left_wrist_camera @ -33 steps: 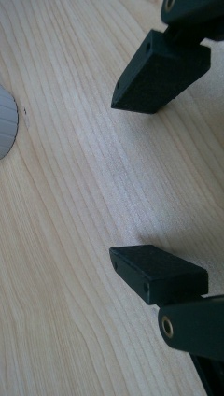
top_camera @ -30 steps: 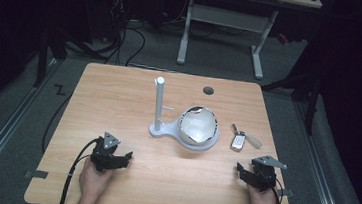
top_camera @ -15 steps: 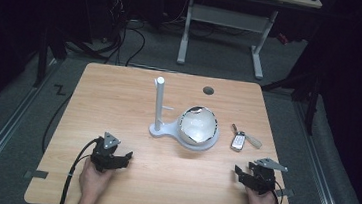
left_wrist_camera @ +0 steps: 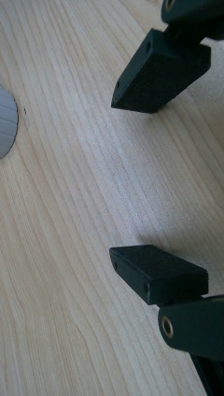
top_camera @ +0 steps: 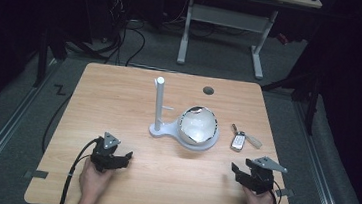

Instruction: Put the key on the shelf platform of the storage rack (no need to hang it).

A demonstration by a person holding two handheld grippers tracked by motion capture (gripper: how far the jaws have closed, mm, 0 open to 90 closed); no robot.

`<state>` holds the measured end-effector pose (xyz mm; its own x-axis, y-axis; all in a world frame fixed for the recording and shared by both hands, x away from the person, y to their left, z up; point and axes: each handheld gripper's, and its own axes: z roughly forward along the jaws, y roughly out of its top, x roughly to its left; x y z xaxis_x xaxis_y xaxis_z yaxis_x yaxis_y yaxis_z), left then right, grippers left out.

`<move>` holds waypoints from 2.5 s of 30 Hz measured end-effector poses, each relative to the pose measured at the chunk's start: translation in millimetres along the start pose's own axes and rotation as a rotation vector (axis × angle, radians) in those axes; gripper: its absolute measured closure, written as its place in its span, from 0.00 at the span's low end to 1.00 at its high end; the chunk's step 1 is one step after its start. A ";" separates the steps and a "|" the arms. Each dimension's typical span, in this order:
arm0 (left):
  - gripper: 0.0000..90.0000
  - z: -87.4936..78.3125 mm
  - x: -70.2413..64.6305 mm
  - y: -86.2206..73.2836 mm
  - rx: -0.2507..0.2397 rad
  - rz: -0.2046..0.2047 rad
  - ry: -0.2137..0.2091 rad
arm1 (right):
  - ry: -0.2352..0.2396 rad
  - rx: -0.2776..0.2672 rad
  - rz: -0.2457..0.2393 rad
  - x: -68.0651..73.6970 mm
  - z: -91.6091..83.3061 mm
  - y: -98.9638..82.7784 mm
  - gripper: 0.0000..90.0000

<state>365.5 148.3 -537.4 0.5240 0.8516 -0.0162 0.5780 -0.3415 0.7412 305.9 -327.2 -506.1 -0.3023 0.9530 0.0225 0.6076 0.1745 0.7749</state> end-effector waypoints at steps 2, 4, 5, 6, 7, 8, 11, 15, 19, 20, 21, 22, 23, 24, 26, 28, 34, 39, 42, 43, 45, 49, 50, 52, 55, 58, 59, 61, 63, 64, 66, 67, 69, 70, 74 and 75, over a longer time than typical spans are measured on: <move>0.27 0.0 0.0 0.0 0.000 0.000 0.000 | 0.006 -0.001 0.006 0.6 2.3 3.4 0.43; 0.27 0.0 0.0 0.0 0.000 0.000 0.000 | 0.005 -0.001 0.002 0.9 3.6 5.3 0.43; 0.27 0.0 0.0 0.0 0.000 0.000 0.000 | 0.002 -0.003 -0.005 2.0 5.6 9.9 0.43; 0.27 0.0 0.0 0.0 0.000 0.000 0.000 | 0.000 -0.004 -0.010 2.2 6.0 11.5 0.43; 0.27 0.0 0.0 0.0 0.000 0.000 0.000 | -0.005 -0.005 -0.012 2.5 6.5 13.7 0.43; 0.27 0.0 -0.1 0.0 0.000 0.000 0.000 | -0.009 -0.007 -0.013 2.0 7.4 16.4 0.43; 0.27 0.0 0.0 0.0 0.001 0.000 0.000 | -0.019 -0.012 -0.006 -0.7 8.8 22.6 0.43; 0.27 0.0 0.1 0.0 0.001 0.000 -0.001 | -0.026 -0.012 0.006 -5.5 10.9 29.9 0.43; 0.27 0.0 0.1 0.0 0.001 0.000 -0.001 | -0.037 0.000 0.009 -9.2 14.8 38.0 0.43; 0.27 0.0 0.1 0.0 0.000 0.000 -0.001 | -0.039 0.000 0.009 -10.4 16.4 39.8 0.42; 0.27 0.0 0.1 0.0 0.000 0.000 -0.001 | -0.040 0.009 0.012 -11.5 17.9 41.9 0.42; 0.27 0.0 0.1 0.0 0.000 0.000 -0.001 | -0.043 0.015 0.014 -13.4 21.0 45.5 0.42; 0.27 0.0 0.2 0.0 0.000 0.000 -0.001 | -0.048 0.023 0.016 -15.2 23.1 47.8 0.42; 0.27 0.0 0.2 0.1 0.000 0.000 -0.002 | -0.051 0.025 0.021 -17.1 25.3 49.8 0.42; 0.27 0.0 0.3 0.1 0.000 -0.001 -0.002 | -0.052 0.029 0.028 -19.2 27.5 51.8 0.42; 0.27 0.0 0.4 0.1 0.000 -0.001 -0.002 | -0.062 0.049 0.044 -24.6 35.3 56.9 0.42; 0.27 0.1 0.2 0.1 0.000 0.000 -0.001 | -0.067 0.069 0.064 -29.0 47.7 58.1 0.42; 0.27 0.0 0.2 0.1 0.001 0.000 0.000 | -0.073 0.087 0.085 -30.8 53.0 60.6 0.41; 0.27 0.0 0.1 0.1 0.000 0.000 0.000 | -0.082 0.089 0.081 -30.7 56.1 70.7 0.41; 0.27 0.0 0.2 0.1 0.001 0.000 0.000 | -0.087 0.099 0.082 -30.8 57.8 73.1 0.41; 0.27 0.0 0.1 0.1 0.000 0.000 0.000 | -0.095 0.114 0.084 -31.2 62.8 76.3 0.40; 0.27 0.0 0.2 0.1 0.000 -0.001 -0.001 | -0.095 0.128 0.104 -34.5 70.5 76.6 0.40; 0.27 0.0 0.3 0.1 0.000 -0.001 -0.002 | -0.093 0.141 0.116 -35.6 74.6 75.1 0.40; 0.27 0.0 0.3 0.1 0.001 -0.001 -0.001 | -0.098 0.155 0.118 -35.9 77.8 73.7 0.40; 0.27 -0.1 0.2 0.1 0.001 -0.001 0.000 | -0.104 0.166 0.116 -36.2 80.9 72.6 0.40; 0.27 0.0 0.4 0.1 0.000 -0.002 -0.002 | -0.125 0.177 0.111 -38.3 86.0 70.5 0.38; 0.27 0.0 0.3 0.1 0.000 -0.002 -0.001 | -0.124 0.179 0.116 -39.2 87.3 70.0 0.38; 0.27 0.0 0.3 0.1 0.000 -0.002 -0.001 | -0.126 0.181 0.119 -39.5 88.7 69.4 0.37; 0.27 0.0 0.4 0.1 0.000 -0.002 -0.002 | -0.133 0.191 0.118 -39.8 92.4 68.2 0.38; 0.27 0.0 0.4 0.0 0.000 -0.002 -0.002 | -0.132 0.199 0.118 -40.2 95.2 67.0 0.38; 0.27 0.0 0.4 0.0 0.000 -0.003 -0.002 | -0.130 0.195 0.117 -40.6 96.1 66.6 0.39; 0.27 0.0 0.5 0.0 0.000 -0.003 -0.003 | -0.129 0.193 0.114 -40.5 96.1 66.6 0.40; 0.27 0.0 0.6 0.1 0.000 -0.004 -0.002 | -0.122 0.190 0.096 -40.2 96.2 66.4 0.43; 0.27 0.0 0.6 0.1 0.000 -0.005 -0.002 | -0.116 0.188 0.092 -40.2 96.6 66.3 0.44; 0.27 0.2 1.0 0.2 -0.003 -0.010 -0.003 | -0.111 0.193 0.065 -39.7 99.2 65.6 0.48; 0.27 0.2 1.0 0.2 -0.003 -0.010 -0.003 | -0.114 0.193 0.063 -39.6 99.4 65.7 0.49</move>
<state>366.3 149.0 -537.4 0.5199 0.8538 -0.0260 0.5817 -0.3316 0.7427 430.9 -328.8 -518.9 -0.1809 0.9834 -0.0136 0.7550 0.1477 0.6389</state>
